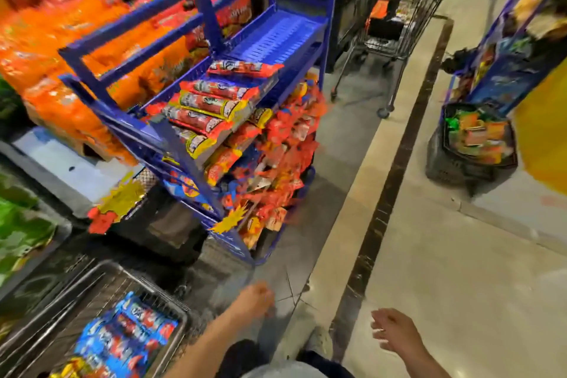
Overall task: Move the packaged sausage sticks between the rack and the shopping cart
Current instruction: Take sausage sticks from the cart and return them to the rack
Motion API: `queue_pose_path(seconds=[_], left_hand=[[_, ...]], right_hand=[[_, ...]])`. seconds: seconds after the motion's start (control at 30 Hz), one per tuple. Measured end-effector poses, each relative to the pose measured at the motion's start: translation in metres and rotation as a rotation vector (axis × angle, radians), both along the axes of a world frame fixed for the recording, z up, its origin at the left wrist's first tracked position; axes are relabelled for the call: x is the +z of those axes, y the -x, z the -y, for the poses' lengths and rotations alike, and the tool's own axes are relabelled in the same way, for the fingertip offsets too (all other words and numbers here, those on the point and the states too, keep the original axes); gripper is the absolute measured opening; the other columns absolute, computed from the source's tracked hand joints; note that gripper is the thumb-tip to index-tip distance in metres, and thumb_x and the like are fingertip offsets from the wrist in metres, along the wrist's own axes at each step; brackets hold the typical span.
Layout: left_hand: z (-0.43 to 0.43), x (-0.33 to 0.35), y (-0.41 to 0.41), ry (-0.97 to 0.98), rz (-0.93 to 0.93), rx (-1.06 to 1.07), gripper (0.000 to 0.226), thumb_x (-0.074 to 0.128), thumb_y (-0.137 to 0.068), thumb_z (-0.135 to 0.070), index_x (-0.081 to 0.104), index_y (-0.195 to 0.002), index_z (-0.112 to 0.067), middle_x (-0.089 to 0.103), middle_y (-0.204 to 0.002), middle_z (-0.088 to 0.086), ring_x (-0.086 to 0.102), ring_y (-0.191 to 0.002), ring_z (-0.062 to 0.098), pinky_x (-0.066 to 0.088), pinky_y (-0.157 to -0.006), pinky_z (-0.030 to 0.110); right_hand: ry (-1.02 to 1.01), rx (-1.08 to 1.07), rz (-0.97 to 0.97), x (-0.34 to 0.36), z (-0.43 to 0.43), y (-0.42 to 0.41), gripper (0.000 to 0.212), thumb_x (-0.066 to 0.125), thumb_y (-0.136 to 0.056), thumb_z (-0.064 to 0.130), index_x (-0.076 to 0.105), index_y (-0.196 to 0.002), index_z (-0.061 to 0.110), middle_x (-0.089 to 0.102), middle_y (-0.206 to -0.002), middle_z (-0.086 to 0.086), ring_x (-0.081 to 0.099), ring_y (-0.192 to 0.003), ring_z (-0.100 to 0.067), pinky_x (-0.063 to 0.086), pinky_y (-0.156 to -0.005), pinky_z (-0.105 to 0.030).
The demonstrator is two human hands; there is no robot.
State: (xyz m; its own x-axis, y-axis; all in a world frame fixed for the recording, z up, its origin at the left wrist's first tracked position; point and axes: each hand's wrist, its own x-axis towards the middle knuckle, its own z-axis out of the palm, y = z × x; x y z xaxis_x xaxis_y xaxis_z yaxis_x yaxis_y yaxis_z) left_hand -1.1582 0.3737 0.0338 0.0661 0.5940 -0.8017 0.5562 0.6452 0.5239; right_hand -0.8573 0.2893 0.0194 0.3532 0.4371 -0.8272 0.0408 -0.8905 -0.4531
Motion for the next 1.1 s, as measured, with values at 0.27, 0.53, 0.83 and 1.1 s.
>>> queue_pose_path(seconds=[0.27,0.53,0.83,1.1], left_hand=[[-0.080,0.010,-0.042,-0.108,0.032,0.071,0.017,0.046,-0.096,-0.003,0.057,-0.085,-0.008,0.059,-0.078,0.005,0.054,-0.052,0.006,0.041,-0.046,0.014],[-0.184,-0.007,-0.047,-0.163,0.071,0.456,0.025,0.055,-0.097,-0.012,0.061,-0.072,-0.012,0.060,-0.068,0.011,0.051,-0.052,0.019,0.034,-0.049,0.023],[-0.297,0.039,-0.075,-0.381,0.305,0.786,0.027,0.077,-0.081,-0.028,0.063,-0.078,-0.004,0.063,-0.069,0.010,0.058,-0.047,0.007,0.046,-0.046,0.019],[-0.338,0.061,-0.082,-0.398,0.351,1.178,0.045,0.051,-0.094,-0.051,0.073,-0.086,-0.013,0.075,-0.081,0.008,0.073,-0.075,0.021,0.054,-0.061,0.027]], right_hand=[[-0.198,0.117,0.065,0.031,-0.133,-0.058,0.012,0.060,-0.094,0.019,0.068,-0.094,0.010,0.070,-0.087,-0.013,0.066,-0.077,-0.029,0.052,-0.069,-0.036],[-0.287,0.350,0.051,0.031,-0.290,-0.042,0.012,0.059,-0.086,0.028,0.070,-0.088,0.024,0.073,-0.083,-0.004,0.070,-0.080,-0.026,0.057,-0.078,-0.044],[-0.320,0.692,-0.003,0.044,-0.429,-0.005,0.018,0.063,-0.092,0.032,0.063,-0.101,0.018,0.069,-0.097,-0.004,0.068,-0.081,-0.021,0.054,-0.064,-0.031],[-0.512,0.828,-0.026,0.055,-0.522,0.057,0.019,0.071,-0.077,0.045,0.062,-0.091,0.034,0.066,-0.083,0.001,0.061,-0.073,-0.018,0.050,-0.073,-0.035]])
